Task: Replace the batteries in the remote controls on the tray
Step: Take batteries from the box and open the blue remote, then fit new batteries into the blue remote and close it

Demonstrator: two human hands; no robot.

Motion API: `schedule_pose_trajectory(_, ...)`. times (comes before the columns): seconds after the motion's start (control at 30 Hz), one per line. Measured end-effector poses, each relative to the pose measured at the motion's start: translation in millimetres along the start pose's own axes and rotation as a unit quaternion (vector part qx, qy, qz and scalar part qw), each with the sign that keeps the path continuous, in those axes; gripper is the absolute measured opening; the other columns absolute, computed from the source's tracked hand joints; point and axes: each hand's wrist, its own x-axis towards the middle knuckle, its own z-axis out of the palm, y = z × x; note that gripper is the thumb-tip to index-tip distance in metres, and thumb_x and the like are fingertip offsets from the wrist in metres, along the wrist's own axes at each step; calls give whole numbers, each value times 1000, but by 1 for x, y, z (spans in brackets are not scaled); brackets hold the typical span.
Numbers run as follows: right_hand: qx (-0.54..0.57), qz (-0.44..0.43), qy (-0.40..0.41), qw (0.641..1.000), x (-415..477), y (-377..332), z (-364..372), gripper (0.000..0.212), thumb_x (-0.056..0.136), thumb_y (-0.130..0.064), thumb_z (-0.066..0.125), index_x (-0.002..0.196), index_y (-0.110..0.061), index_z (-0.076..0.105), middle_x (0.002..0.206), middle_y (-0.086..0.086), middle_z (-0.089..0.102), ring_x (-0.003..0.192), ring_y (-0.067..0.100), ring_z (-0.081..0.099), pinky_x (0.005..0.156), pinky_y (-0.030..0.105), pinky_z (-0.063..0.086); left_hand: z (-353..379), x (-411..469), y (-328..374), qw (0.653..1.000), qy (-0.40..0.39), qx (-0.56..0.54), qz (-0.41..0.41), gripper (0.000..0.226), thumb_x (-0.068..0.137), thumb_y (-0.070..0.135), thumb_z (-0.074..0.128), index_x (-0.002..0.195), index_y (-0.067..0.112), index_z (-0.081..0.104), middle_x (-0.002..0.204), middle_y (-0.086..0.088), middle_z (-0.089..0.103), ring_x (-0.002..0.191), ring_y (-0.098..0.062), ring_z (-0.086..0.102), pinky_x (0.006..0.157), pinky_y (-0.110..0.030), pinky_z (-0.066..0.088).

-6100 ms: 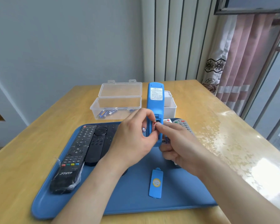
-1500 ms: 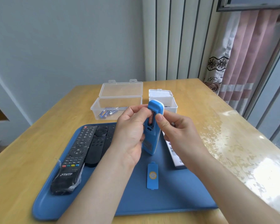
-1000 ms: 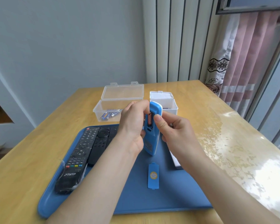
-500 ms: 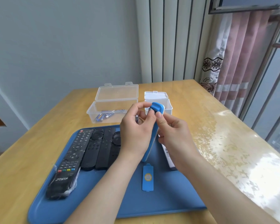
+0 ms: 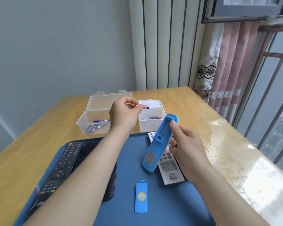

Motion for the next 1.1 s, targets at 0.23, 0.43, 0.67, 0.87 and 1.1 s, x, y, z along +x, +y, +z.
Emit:
schedule_pose_trajectory(0.23,-13,12,-8,1000,5,3,-2,28,98,-39,55,94,-19,75,55,-19,56,57,7,41,57,24,32,20,13,-11,985,-76,154,-16,20,95,27,49,94,21,68,84,3,62,82,-22,55,66,-28,41)
schedule_pose_trajectory(0.43,178,54,-59,981,4,-7,-2,28,100,-25,52,88,-6,68,58,-4,45,49,8,36,41,17,34,-20,-66,0,956,-262,128,32,34,95,50,46,74,29,63,57,12,52,61,-11,48,63,-33,39)
schedule_pose_trajectory(0.67,116,49,-25,992,-6,-5,5,12,97,-13,57,108,-16,58,92,9,58,67,19,46,62,28,39,-41,-98,-13,962,-257,-69,-61,43,91,50,55,93,8,67,74,-8,54,69,-18,48,65,-35,36)
schedule_pose_trajectory(0.87,128,-30,-29,991,-8,-21,-2,32,93,18,40,106,-7,56,90,9,48,89,24,69,81,25,59,-45,-102,-11,973,-223,-24,-54,47,93,49,54,88,2,60,69,-3,48,65,-15,43,62,-32,32)
schedule_pose_trajectory(1.1,59,-129,1,990,-9,-24,-9,19,89,-3,66,107,-8,65,79,11,74,72,22,74,63,23,58,-45,-102,-11,977,-206,19,-49,35,96,41,53,81,11,62,64,0,50,59,-15,44,58,-30,34)
